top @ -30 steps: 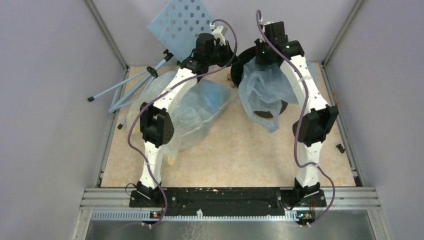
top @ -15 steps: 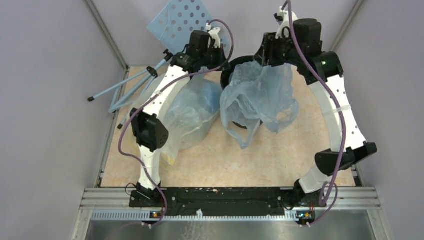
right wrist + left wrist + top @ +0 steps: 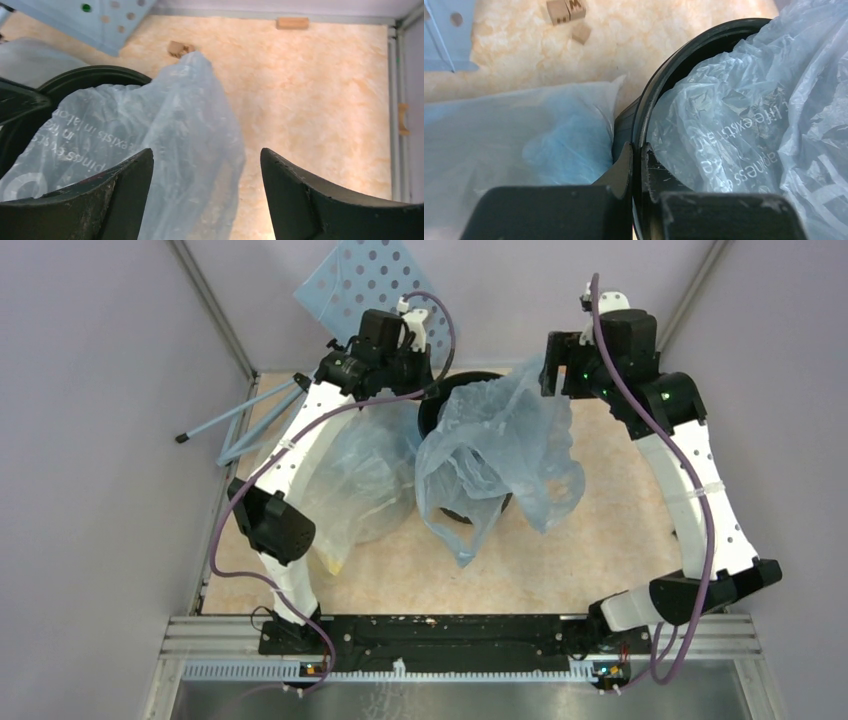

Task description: Put the trash bags into the trash bin

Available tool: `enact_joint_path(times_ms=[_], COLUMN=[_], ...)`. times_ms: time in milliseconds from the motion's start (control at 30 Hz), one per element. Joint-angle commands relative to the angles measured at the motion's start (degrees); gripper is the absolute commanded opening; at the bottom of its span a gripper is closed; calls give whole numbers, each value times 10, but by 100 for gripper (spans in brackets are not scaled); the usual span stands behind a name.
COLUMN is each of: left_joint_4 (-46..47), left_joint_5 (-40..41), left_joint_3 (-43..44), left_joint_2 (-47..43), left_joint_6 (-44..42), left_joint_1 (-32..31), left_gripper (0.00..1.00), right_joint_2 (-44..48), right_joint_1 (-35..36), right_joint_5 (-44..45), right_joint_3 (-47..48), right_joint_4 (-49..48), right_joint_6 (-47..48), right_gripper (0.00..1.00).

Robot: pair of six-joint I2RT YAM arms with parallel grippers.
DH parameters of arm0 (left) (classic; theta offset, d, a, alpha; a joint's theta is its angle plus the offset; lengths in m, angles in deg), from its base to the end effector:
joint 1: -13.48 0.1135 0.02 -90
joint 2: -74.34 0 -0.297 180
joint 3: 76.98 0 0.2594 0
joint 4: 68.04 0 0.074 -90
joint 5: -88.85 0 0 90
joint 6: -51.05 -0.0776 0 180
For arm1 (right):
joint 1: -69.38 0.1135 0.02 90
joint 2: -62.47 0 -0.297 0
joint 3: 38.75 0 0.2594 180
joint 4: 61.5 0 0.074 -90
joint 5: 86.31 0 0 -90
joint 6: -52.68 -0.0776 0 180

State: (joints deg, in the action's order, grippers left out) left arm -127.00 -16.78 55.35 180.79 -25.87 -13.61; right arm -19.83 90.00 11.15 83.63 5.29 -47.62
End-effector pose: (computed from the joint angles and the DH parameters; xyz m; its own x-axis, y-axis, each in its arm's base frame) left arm 0.4019 -0.2291 0.4304 -0.6181 0.0713 -0.7829 0.5130 0.7912 -0.3329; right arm 0.2970 0.1010 0.5070 -0.4569 0.0175 -0.8893 -0.1615 0.9815 0.1023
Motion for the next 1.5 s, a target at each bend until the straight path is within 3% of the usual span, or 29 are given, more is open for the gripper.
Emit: enact_joint_path(times_ms=[0, 333, 367, 467, 533, 567, 733, 900, 1100, 1167, 1267, 1400, 1467], left_joint_4=[11, 82, 86, 94, 106, 112, 133, 123, 112, 109, 108, 95, 89], left_joint_5=[-31, -48, -48, -53, -64, -68, -63, -37, -21, -21, -17, -33, -49], left_joint_3=[-3, -79, -82, -84, -91, -95, -112, -123, -171, -199, -256, -331, -362], left_joint_2=[-22, -38, -37, -36, -39, -41, -62, -99, -168, -201, -263, -352, -400], left_joint_6=[-1, 19, 20, 20, 20, 20, 21, 13, 8, 10, 22, 53, 77], left_joint_1=[1, -16, -17, -19, -19, -19, -19, -19, -18, -19, -18, -18, -18], left_gripper=[0, 0, 0, 2, 9, 16, 40, 65, 86, 91, 97, 99, 99], right_joint_2=[35, 53, 52, 51, 45, 38, -21, -72, -100, -107, -113, -88, -70], right_joint_1=[-2, -2, -1, -1, 2, 9, 68, 81, 84, 84, 85, 85, 84], right_joint_5=[46, 7, 4, -24, -52, -63, -66, -23, -29, -29, -36, -42, -42], right_joint_3=[-48, -111, -112, -109, -100, -92, -36, -31, -59, -61, -56, -44, -35], right_joint_4=[-13, -19, -19, -22, -21, -17, 31, 73, 68, 61, 58, 39, 31], right_joint_6=[3, 5, 5, 3, 0, 1, 4, 11, 22, 22, 34, 36, 34], right_gripper=[77, 59, 52, 15, 1, 0, 0, 1, 8, 14, 30, 57, 64])
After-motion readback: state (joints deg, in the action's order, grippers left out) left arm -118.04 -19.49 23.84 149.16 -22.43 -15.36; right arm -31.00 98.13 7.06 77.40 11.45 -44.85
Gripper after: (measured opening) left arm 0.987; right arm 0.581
